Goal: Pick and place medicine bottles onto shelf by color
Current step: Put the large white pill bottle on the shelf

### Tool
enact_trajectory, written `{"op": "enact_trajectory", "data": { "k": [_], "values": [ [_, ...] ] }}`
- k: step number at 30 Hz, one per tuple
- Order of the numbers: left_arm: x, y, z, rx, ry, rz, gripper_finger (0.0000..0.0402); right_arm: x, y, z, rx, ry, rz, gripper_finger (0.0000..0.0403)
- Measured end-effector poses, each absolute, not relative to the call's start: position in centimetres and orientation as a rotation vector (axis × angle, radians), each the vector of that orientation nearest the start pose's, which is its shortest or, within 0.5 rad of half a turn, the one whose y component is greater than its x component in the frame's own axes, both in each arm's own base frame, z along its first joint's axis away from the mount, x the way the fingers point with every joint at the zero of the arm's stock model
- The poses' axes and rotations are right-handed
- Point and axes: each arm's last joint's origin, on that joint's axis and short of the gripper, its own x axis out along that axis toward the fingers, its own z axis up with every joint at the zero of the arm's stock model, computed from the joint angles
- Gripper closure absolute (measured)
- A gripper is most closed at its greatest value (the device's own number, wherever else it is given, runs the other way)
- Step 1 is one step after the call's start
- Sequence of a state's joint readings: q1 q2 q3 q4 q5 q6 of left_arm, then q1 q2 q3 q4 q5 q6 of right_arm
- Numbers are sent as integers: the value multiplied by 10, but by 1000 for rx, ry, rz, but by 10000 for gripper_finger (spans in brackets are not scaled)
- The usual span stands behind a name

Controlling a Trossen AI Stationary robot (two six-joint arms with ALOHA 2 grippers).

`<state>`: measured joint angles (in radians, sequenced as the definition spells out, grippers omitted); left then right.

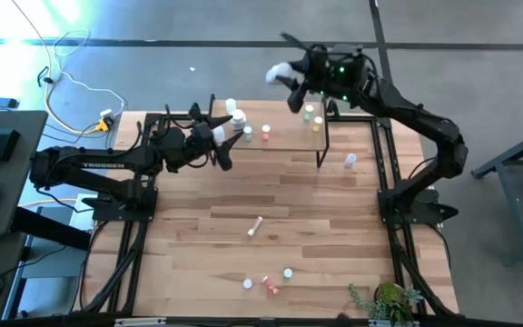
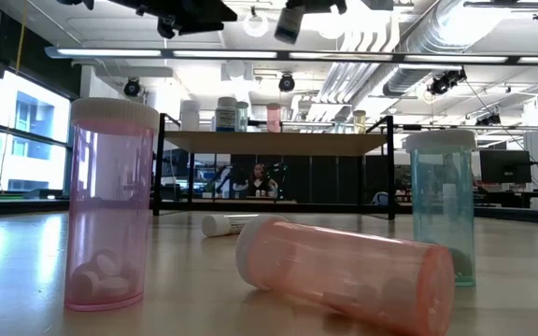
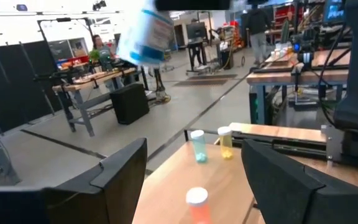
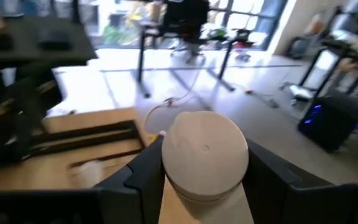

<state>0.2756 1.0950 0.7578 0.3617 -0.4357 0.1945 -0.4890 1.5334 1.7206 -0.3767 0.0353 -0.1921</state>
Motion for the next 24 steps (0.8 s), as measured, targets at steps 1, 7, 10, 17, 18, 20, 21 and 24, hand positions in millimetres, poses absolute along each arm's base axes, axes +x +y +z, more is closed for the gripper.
{"op": "enact_trajectory", "data": {
  "k": [1, 7, 10, 17, 18, 20, 21, 24],
  "values": [
    [232, 78, 316, 185, 45, 714, 149, 294, -164, 453, -143, 235, -521, 244],
    [231, 78, 316, 212, 54, 715, 149, 294, -201, 429, -35, 307, -535, 244],
    [231, 78, 316, 211, 54, 715, 149, 303, -216, 409, 22, 374, -520, 244],
    [231, 78, 316, 210, 54, 717, 149, 323, -231, 368, 104, 510, -474, 243],
    [231, 78, 316, 209, 54, 717, 149, 326, -232, 364, 121, 521, -460, 243],
    [231, 78, 316, 209, 54, 717, 149, 330, -235, 355, 140, 542, -453, 243],
    [231, 78, 316, 209, 54, 717, 149, 332, -236, 352, 144, 550, -453, 243],
    [231, 78, 316, 209, 54, 717, 149, 337, -239, 342, 162, 568, -436, 243]
  ]
}}
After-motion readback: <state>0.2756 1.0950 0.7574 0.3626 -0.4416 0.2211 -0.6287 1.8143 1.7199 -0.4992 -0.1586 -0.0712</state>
